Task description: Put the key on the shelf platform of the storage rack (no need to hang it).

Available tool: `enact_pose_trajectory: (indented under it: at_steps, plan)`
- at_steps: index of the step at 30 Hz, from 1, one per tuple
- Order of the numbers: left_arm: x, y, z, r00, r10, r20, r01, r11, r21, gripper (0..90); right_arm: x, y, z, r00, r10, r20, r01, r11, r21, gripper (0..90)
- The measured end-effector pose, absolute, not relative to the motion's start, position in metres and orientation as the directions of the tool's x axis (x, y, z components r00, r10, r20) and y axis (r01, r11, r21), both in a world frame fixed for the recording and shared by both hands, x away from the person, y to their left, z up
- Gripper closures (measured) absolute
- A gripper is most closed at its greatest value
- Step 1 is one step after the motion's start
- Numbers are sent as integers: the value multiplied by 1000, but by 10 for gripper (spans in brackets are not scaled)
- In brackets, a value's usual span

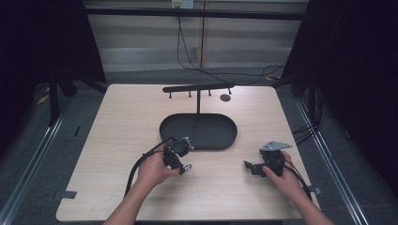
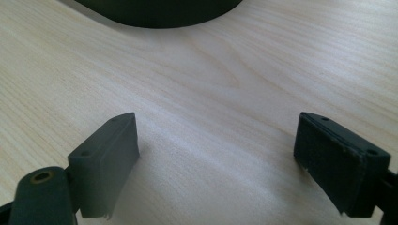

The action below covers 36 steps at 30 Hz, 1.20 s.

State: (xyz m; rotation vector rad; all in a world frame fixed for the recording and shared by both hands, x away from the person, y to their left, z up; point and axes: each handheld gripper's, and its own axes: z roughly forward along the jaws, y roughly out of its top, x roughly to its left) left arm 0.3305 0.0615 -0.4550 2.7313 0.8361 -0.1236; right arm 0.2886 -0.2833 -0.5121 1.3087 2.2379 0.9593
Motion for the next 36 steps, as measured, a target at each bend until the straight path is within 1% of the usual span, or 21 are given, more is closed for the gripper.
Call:
enact_pose_trajectory:
  at_steps: [4,13,17,26,36]
  plan:
    - [331,60,-453,832,532,-158,555,-796,240,835,289,-283,-512,-497,868,19,612,334,717,139]
    - [335,62,-440,816,553,-167,578,-777,250,837,289,-283,-512,-497,868,19,612,335,717,139]
    - [340,65,-430,815,556,-164,580,-776,249,837,289,-283,-512,-497,868,19,612,335,717,139]
    - [355,70,-402,796,585,-156,604,-746,280,838,289,-283,-512,-497,868,19,612,335,717,139]
    - [371,73,-384,773,618,-147,630,-717,299,837,289,-283,-512,-498,867,18,611,336,717,139]
